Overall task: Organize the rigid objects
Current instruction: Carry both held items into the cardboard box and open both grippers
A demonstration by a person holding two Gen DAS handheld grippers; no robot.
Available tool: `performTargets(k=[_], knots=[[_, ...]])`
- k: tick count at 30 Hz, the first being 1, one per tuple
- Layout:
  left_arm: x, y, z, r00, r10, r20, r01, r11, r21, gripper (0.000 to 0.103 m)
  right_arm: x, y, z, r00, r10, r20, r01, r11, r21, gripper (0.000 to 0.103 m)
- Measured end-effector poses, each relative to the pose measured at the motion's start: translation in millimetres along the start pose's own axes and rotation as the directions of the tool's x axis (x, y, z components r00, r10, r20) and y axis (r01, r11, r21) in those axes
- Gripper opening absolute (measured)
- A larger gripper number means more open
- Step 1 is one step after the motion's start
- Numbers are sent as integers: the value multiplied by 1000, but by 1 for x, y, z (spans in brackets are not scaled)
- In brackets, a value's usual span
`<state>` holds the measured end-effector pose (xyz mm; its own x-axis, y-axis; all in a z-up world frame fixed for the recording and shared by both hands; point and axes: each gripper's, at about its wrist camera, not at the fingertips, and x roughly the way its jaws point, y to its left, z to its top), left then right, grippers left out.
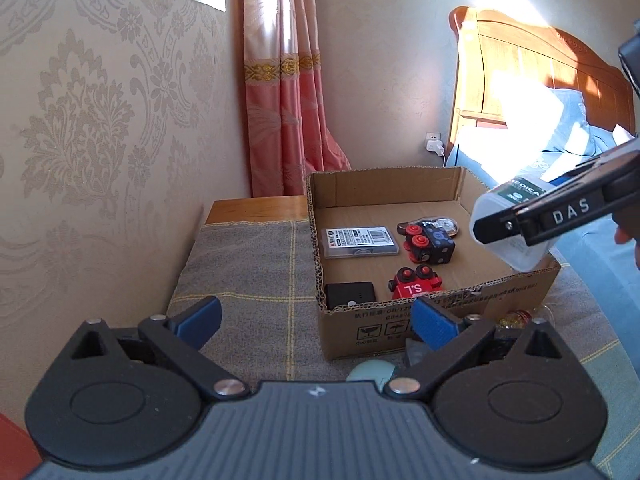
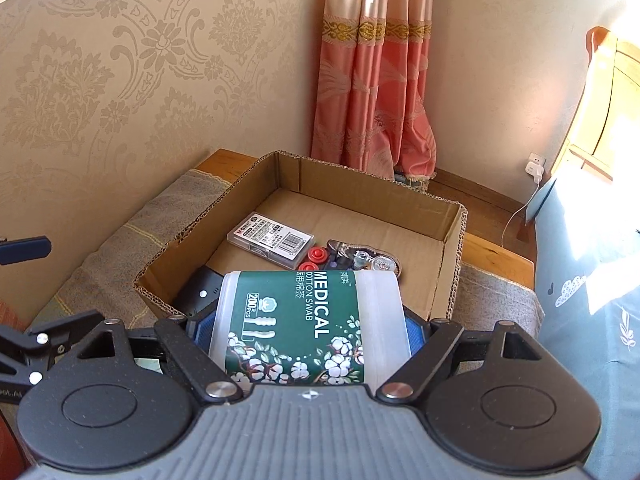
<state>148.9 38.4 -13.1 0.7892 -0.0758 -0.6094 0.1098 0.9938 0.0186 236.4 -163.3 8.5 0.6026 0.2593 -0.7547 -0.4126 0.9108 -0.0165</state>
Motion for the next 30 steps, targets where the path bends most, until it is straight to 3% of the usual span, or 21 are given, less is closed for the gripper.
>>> performTargets(k=[13,16,18,30], knots=[[-8,12,-24,997,63,-42,-64,998,-12,101,94,12,80,998,27,-63,-28,1000,-8,86],[-9,15,-26,996,73,-47,-75,997,-23,101,109,10,91,998,32,-44,-31,999,24,87],[-8,14,-26,996,73,-53,-75,997,-24,101,115,8,94,999,29,-33,-28,999,44,101],[-11,3,-29,998,43,-51,-44,999,-8,101,65,1,71,1000,-1,-13,2,996,86,103]])
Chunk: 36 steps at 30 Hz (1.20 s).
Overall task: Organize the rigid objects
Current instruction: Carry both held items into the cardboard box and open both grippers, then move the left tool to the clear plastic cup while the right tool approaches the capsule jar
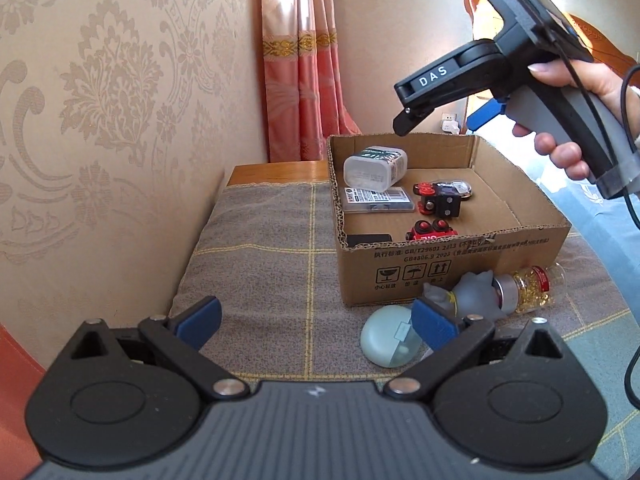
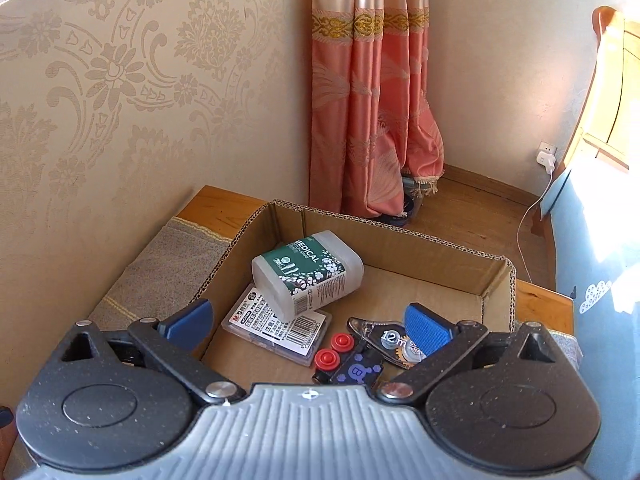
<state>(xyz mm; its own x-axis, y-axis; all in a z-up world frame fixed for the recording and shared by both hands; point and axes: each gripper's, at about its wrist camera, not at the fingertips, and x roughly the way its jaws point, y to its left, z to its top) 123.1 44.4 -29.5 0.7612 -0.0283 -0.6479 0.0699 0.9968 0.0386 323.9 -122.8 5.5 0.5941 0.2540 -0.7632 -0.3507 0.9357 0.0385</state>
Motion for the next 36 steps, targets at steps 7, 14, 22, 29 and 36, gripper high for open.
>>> performTargets(k=[7,14,22,29,36], knots=[[-1,4,-5,1000,6,-5,-6,1000,-11,101,-39,1,-31,999,-21,28,21,1000,5,103],[2,6,-11,1000,-5,-24,5,1000,-15,101,-69,1,-82,996,-59,69,57,998,29,103],[6,2,-18,999,-28,-45,27,1000,-9,101,-67,-18,-157,978,-193,78,175,964,199,103],[9,-1,-24,997,-52,-65,52,999,11,101,-47,-24,-189,983,-180,25,166,947,275,103],[11,-2,-29,994,-68,-84,70,997,12,101,-28,-13,-183,978,-209,16,201,957,211,103]])
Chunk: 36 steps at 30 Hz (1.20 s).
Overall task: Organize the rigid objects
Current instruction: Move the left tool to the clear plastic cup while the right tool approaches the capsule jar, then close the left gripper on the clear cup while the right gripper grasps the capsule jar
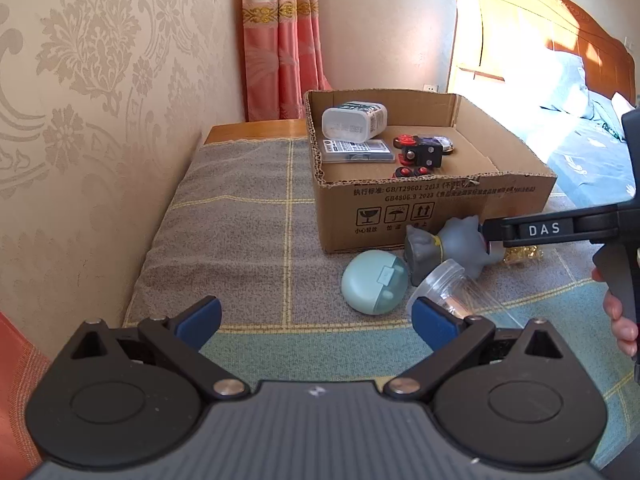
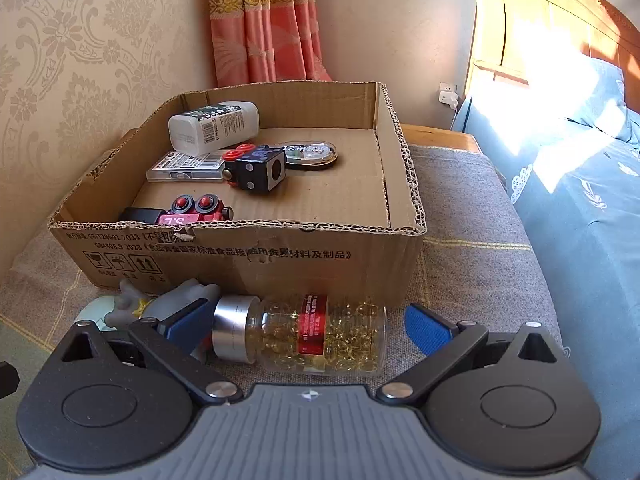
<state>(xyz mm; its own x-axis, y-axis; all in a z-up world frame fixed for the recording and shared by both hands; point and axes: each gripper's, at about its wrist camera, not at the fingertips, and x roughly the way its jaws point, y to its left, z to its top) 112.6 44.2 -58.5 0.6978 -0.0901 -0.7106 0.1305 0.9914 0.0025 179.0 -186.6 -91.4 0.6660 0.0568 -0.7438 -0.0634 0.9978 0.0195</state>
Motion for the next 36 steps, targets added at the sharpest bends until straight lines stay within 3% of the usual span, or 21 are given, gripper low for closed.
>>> performTargets(k=[9,18,26,33,36], knots=[[0,-8,3,999,-51,1,51,998,24,101,4,-13,-4,1000,-11,-20,11,1000,4,103],[10,-27,12,985,-173,-1,173,983,63,101,14,-29,-28,995,-49,-90,47,999,-15,103],[32,-47,24,950,-313,-6,312,947,78,101,10,-35,-37,997,-21,-73,17,998,-56,103],[46,-58,25,921,-386,-61,390,914,114,101,8,-37,-40,998,-16,-59,12,998,-60,103],[43,-57,20,899,-430,-85,438,892,114,101,7,-37,-41,998,-12,-59,8,998,-65,103]])
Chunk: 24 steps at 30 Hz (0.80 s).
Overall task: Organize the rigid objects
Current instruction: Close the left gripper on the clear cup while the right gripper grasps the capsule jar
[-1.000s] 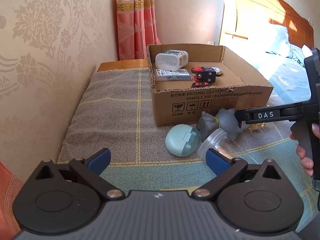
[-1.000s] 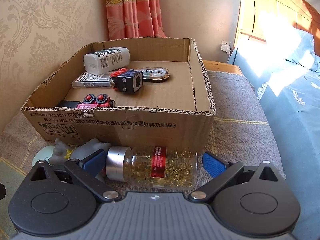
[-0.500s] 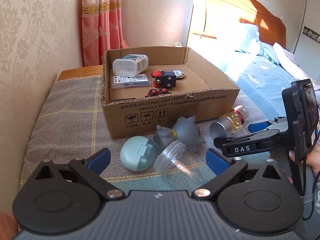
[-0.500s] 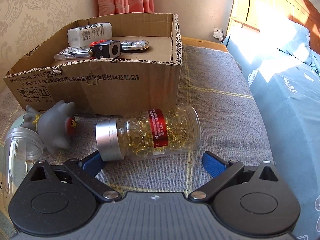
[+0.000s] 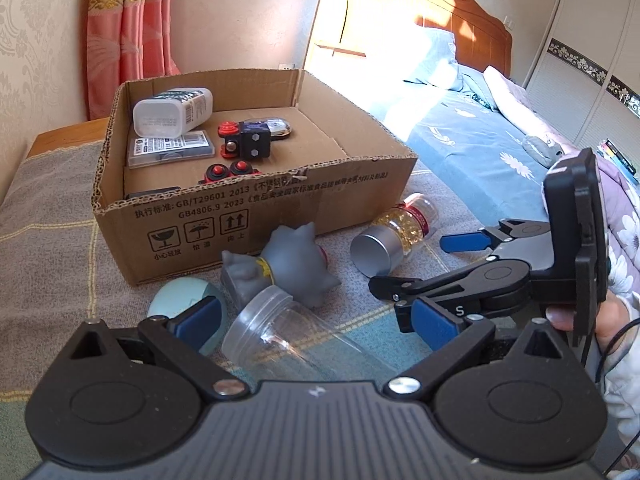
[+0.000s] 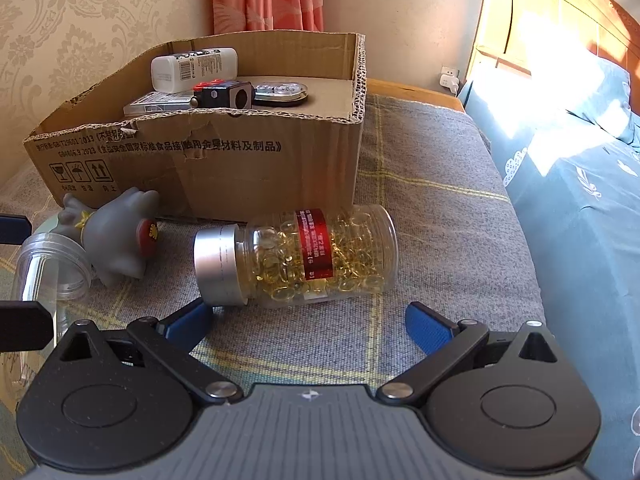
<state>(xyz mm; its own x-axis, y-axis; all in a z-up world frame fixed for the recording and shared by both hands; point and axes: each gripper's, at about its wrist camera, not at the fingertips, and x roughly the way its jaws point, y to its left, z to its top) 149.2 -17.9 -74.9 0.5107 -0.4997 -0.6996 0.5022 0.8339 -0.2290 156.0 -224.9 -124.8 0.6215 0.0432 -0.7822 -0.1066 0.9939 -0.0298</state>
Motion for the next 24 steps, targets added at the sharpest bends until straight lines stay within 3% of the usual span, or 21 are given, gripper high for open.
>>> performTargets(k=[3,9,20,24], knots=[[-6,-3,-10,999,-35,-22,36,999,23,101,-1,-1,-1,1000,5,1,-5,1000,-6,103],[-12,-16,-27,997,-40,-68,45,996,76,101,-2,-2,-2,1000,9,2,-9,1000,-10,103],[7,-42,-38,989,145,-15,-138,965,223,100,-3,-3,-4,1000,8,1,-8,1000,-8,103],[8,-42,-40,989,148,-13,-141,962,236,91,-4,-3,-6,1000,9,8,-9,1000,-10,103]])
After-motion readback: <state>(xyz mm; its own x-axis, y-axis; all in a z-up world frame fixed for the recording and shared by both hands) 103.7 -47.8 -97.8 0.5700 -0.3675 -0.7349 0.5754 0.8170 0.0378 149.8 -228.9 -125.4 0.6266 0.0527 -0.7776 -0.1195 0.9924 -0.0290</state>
